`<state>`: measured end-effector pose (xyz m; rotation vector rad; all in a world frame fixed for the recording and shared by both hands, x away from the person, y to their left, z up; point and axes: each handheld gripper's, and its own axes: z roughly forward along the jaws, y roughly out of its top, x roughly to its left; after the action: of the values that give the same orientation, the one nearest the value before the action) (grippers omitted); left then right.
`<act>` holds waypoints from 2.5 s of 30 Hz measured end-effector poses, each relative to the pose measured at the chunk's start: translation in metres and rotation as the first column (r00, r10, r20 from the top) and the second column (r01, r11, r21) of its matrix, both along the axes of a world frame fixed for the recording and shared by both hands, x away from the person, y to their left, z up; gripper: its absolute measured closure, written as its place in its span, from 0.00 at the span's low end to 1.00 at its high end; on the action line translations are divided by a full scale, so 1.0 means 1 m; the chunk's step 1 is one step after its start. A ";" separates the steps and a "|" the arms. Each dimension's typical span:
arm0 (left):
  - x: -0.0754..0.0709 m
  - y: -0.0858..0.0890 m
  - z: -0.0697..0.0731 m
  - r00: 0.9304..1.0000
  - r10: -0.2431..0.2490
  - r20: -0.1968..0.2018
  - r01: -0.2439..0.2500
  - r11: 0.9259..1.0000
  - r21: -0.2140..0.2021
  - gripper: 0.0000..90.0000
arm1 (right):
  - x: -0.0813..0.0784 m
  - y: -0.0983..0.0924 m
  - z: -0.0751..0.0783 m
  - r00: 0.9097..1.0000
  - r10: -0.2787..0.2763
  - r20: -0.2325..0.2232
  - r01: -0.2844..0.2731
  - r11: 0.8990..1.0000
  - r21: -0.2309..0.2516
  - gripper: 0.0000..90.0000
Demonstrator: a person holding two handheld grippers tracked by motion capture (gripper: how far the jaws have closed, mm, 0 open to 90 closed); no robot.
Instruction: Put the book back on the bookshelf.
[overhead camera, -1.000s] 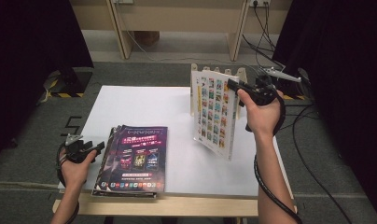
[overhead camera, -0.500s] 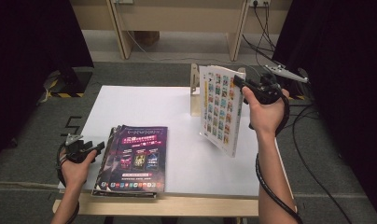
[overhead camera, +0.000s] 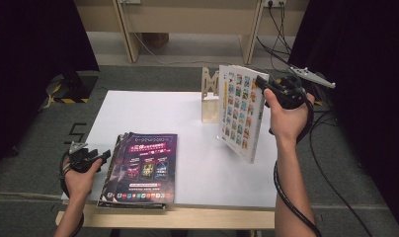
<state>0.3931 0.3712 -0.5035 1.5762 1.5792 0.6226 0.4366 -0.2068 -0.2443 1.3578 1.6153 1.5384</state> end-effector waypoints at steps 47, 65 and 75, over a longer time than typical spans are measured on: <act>0.000 0.000 0.000 1.000 -0.001 -0.001 0.001 1.000 -0.006 0.45 | 0.017 -0.020 0.006 0.984 -0.174 0.024 0.175 0.984 -0.028 0.83; 0.000 0.001 0.000 1.000 0.002 0.000 -0.002 1.000 -0.015 0.45 | 0.039 -0.008 0.000 0.976 -0.209 0.066 0.213 0.975 -0.064 0.83; 0.000 0.001 0.000 1.000 0.004 -0.001 -0.004 1.000 -0.017 0.45 | 0.046 -0.004 -0.004 0.963 -0.246 0.113 0.255 0.964 -0.072 0.83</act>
<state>0.3932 0.3727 -0.5039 1.5617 1.5843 0.6089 0.4824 -0.2107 -0.2479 1.3544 1.3721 1.3505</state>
